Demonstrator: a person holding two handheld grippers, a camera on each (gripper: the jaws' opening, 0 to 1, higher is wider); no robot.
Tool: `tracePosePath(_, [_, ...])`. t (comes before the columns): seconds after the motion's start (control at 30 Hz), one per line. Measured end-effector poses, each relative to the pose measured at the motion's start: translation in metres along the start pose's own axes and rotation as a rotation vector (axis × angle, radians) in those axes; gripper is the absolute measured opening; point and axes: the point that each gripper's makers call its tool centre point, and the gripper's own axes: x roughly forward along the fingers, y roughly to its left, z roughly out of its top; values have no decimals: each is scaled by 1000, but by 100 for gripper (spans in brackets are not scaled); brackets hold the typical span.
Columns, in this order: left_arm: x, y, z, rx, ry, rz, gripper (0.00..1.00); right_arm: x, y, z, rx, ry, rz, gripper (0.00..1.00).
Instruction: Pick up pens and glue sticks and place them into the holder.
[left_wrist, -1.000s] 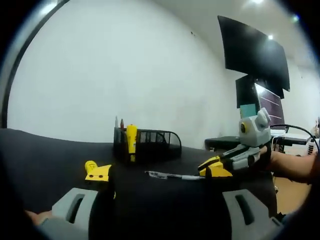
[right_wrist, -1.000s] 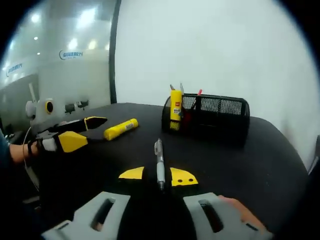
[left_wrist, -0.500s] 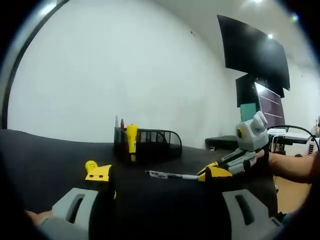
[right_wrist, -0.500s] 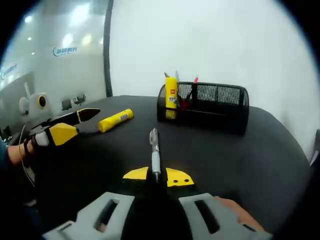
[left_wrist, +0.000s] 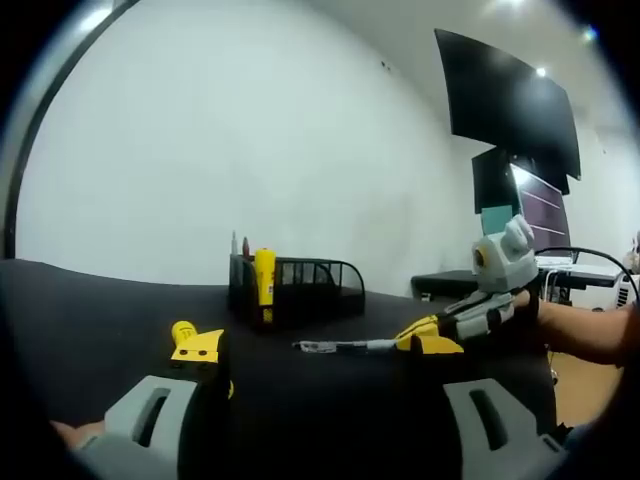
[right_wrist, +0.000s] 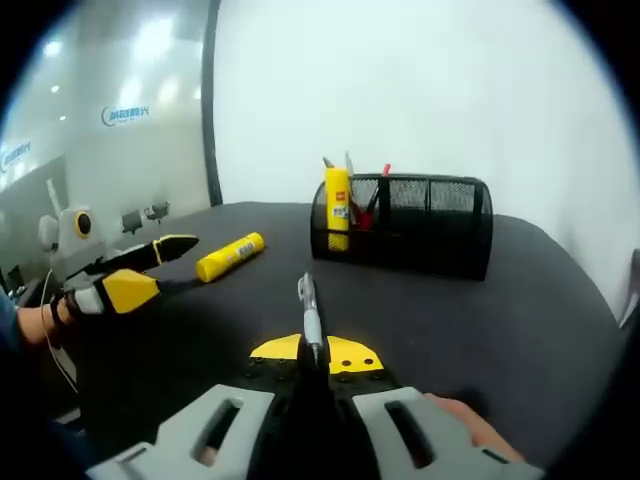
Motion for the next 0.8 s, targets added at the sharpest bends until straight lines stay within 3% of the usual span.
tracePosePath(0.2, [0, 0, 0, 4, 1, 2, 74, -7, -5, 31, -35, -64, -19, 5])
tracePosePath(0.8, [0, 0, 1, 1, -2, 2, 74, -2, -12, 104, -95, -164, -26, 5])
